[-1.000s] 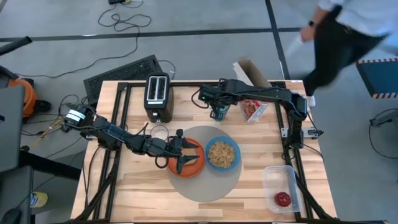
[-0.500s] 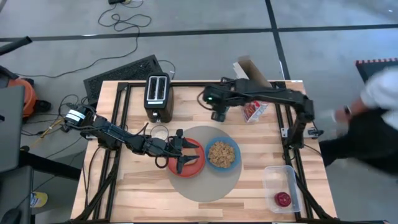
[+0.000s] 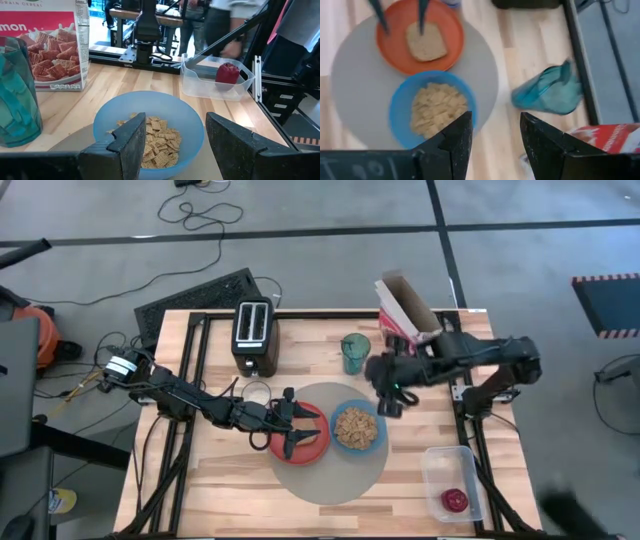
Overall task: Arrange a breakfast setting
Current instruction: Put the apple on the top center of the placemat
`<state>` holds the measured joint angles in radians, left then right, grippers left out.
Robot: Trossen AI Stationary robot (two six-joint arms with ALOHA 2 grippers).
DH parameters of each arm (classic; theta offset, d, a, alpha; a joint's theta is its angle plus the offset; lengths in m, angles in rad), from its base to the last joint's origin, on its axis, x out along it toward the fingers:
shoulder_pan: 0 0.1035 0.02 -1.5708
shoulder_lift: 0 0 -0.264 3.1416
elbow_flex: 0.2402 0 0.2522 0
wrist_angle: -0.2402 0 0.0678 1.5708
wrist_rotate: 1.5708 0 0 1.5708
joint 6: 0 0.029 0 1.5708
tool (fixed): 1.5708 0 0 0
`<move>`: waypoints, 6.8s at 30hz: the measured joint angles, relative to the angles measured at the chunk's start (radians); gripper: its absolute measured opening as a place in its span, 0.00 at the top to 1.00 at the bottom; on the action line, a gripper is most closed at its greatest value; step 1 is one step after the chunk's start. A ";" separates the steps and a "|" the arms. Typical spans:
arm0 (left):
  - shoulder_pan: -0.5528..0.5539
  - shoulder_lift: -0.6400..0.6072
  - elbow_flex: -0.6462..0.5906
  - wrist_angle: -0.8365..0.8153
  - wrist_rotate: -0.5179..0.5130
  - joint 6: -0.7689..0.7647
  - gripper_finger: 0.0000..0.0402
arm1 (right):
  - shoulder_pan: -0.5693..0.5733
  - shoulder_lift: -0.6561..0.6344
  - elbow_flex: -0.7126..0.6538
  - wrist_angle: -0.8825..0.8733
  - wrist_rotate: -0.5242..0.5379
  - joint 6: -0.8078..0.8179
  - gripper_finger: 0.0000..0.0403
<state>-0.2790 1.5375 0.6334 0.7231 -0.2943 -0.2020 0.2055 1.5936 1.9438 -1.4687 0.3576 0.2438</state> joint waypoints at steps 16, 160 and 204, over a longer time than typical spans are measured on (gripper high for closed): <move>-0.001 0.000 0.000 -0.017 0.000 -0.010 0.52 | 0.391 -0.036 -0.292 0.047 -0.030 0.453 0.53; -0.159 -0.170 -0.001 -0.411 -0.059 0.038 0.52 | -0.152 0.033 -0.311 0.558 -0.148 -0.189 0.29; -0.167 -0.171 -0.001 -0.555 0.080 -0.046 0.52 | -0.253 0.752 0.180 0.087 -0.231 -0.262 0.29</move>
<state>-0.4461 1.3666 0.6323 0.1685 -0.2138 -0.2478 -0.0478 2.3459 2.1235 -1.3814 0.1265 -0.0177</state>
